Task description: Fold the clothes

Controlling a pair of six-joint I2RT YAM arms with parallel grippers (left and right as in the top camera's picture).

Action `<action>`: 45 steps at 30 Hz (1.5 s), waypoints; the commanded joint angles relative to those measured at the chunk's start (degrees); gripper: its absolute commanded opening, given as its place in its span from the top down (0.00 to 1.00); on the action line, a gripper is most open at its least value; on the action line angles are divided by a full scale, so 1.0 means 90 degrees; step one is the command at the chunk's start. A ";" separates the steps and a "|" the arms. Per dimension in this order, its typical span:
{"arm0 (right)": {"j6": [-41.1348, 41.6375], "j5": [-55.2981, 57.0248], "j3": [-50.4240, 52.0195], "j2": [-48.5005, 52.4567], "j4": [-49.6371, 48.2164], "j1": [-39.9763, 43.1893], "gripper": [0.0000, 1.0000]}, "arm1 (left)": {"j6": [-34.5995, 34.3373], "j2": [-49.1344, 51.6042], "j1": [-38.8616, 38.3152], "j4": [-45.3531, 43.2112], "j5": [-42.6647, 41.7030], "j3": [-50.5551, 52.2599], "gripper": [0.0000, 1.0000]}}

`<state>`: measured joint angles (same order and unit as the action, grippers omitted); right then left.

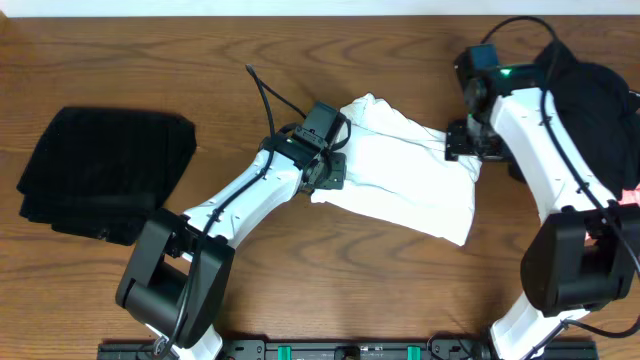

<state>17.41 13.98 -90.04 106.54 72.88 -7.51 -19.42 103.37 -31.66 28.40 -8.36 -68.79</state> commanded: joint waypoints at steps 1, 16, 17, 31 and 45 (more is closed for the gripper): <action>-0.0163 -0.0520 -0.0051 0.0034 -0.0007 0.0138 0.23 | 0.0100 -0.0019 -0.0100 -0.0104 0.0100 0.0036 0.90; 0.0027 -0.3874 0.2492 0.0034 -0.2324 0.1430 0.12 | 0.1734 0.0850 -0.0449 -0.1549 -0.0068 0.0036 0.87; -0.0046 -0.3971 0.2652 0.0034 -0.2455 0.1532 0.12 | 0.1734 0.0950 -0.0449 -0.1579 -0.0073 0.0036 0.88; -0.0415 -0.5287 0.4401 0.0034 -0.4794 0.2399 0.07 | 0.1668 0.1668 -0.0457 -0.1127 -0.0311 0.0036 0.90; -0.0731 -0.5170 0.5209 0.0041 -0.5472 0.2458 0.24 | 0.1603 0.1668 -0.0464 -0.0925 -0.0338 0.0036 0.91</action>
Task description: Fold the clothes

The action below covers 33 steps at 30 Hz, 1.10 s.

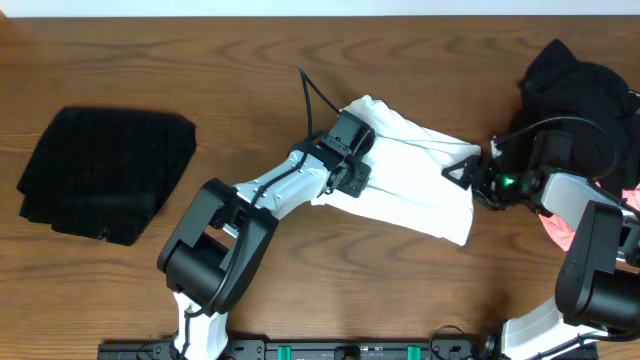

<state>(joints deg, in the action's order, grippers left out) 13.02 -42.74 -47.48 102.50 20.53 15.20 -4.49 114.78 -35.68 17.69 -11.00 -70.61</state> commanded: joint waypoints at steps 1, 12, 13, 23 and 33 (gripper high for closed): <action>-0.0245 0.1328 0.0491 0.0491 0.0423 -0.0056 0.20 | -0.0056 0.0401 -0.0017 0.0267 -0.0044 0.0238 0.91; -0.0886 0.1770 0.0729 0.0544 0.0614 0.0209 0.17 | -0.0056 0.0401 -0.0017 0.0270 -0.0046 0.0238 0.91; -0.0886 0.1770 0.0750 0.0573 0.0597 0.0182 0.18 | -0.0056 0.0401 -0.0017 0.0270 -0.0046 0.0238 0.91; -0.0814 0.0755 0.0826 0.1251 -0.0282 -0.0027 0.47 | -0.0080 0.0401 -0.0017 0.0318 -0.0061 0.0238 0.91; -0.0809 0.0986 0.0410 0.0928 0.0017 0.0027 0.98 | -0.0078 0.0396 -0.0015 0.0452 -0.0056 0.0238 0.91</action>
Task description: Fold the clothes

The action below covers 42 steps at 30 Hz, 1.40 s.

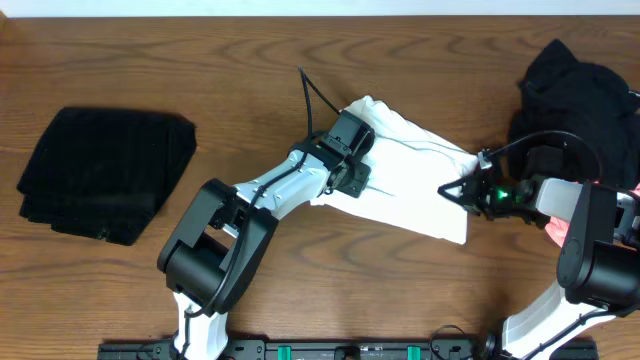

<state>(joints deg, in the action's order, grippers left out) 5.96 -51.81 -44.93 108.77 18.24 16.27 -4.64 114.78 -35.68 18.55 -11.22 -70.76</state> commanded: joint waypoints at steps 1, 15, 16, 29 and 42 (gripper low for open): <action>-0.0017 0.2212 0.0012 0.0141 0.0476 -0.0078 0.99 | -0.0061 0.0391 -0.0015 0.0396 -0.0032 0.0255 0.91; 0.0355 0.5848 -0.2686 -0.0884 0.3582 -0.0112 0.99 | -0.1137 -0.1095 0.0491 0.0942 0.0015 0.0102 0.89; 0.0355 0.6103 -0.2897 -0.0884 0.3713 -0.0160 0.99 | -0.1171 -0.1282 0.0554 0.0993 0.0015 0.0102 0.88; 0.0066 0.7985 -0.4282 -0.0882 0.4481 -0.2312 0.99 | -0.1188 -0.3810 0.1858 0.1838 0.0036 0.0102 0.85; 0.0403 0.8072 -0.4277 -0.0073 0.4626 -0.4656 0.99 | -0.1163 -0.4609 0.2132 0.2353 0.0041 0.0102 0.84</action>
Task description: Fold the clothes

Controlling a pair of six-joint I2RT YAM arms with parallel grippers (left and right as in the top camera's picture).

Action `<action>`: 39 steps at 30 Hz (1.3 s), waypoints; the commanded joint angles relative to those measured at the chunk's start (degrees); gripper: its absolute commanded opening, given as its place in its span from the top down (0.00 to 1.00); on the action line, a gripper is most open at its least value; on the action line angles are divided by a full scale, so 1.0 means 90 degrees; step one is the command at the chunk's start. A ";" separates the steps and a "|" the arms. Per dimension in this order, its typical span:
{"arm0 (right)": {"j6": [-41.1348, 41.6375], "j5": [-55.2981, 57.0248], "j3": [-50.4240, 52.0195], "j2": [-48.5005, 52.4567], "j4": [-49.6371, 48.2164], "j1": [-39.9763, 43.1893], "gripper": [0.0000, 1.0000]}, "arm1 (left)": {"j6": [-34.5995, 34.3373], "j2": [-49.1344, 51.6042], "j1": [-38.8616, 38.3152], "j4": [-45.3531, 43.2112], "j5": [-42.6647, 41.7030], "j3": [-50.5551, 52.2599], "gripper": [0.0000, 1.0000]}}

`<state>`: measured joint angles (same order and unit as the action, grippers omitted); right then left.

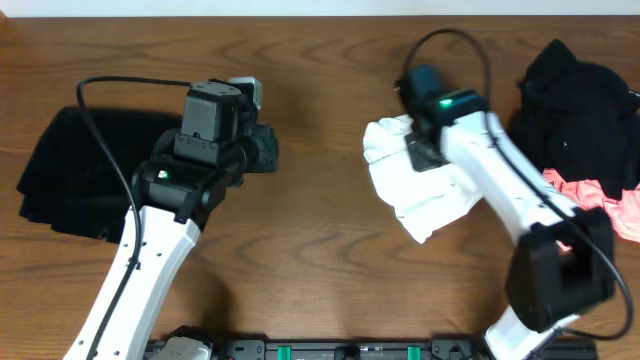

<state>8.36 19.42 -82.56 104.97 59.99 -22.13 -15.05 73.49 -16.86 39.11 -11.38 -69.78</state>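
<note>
The white garment point(425, 195) lies bunched in a thick heap right of the table's middle. My right gripper point(408, 150) sits on the heap's upper left part, where the cloth gathers up against its fingers. It looks shut on the fabric. My left gripper point(266, 148) hovers over bare wood left of centre, well away from the white garment and holding nothing. Its jaws show only as a dark blob. A folded black garment point(70, 180) lies at the far left, partly under the left arm.
A pile of black clothes point(580, 95) sits at the back right, with a pink garment point(610, 200) at the right edge. Arm bases and a rail run along the table's front edge point(340, 350).
My left gripper left the white garment's left edge and now sits far to the left. My right gripper went from the right edge to the upper left, and the garment is doubled into a smaller heap.
At first the left gripper pressed on the white garment's left edge while the right one was at its upper right corner. The right gripper then came low to the right edge, twice. Now the left arm is away and the garment is folded over leftward.
</note>
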 commanded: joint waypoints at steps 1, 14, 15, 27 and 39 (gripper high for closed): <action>0.0134 0.0168 -0.0095 0.0415 -0.0022 -0.0474 0.99 | -0.0007 -0.0022 0.0041 0.0085 0.0063 -0.0007 0.84; 0.0015 0.0248 -0.0092 0.1460 -0.0323 -0.1379 0.99 | -0.0007 -0.0027 0.0226 0.0204 0.0845 -0.0007 0.84; 0.0017 0.0243 -0.0092 0.1569 -0.0359 -0.1401 0.99 | -0.0007 -0.0027 0.0236 0.0223 0.0848 -0.0007 0.83; 0.0019 0.0248 -0.0097 0.1727 -0.0221 -0.1460 0.36 | -0.0005 -0.0027 0.0236 0.0253 0.0850 -0.0007 0.83; -0.0080 -0.0236 -0.0097 0.0692 -0.0002 -0.1467 0.36 | -0.0005 -0.0024 0.0236 0.0243 0.0894 -0.0007 0.83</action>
<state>8.25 18.85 -83.26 115.39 59.99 -34.81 -15.03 73.49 -15.05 41.32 -4.19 -69.78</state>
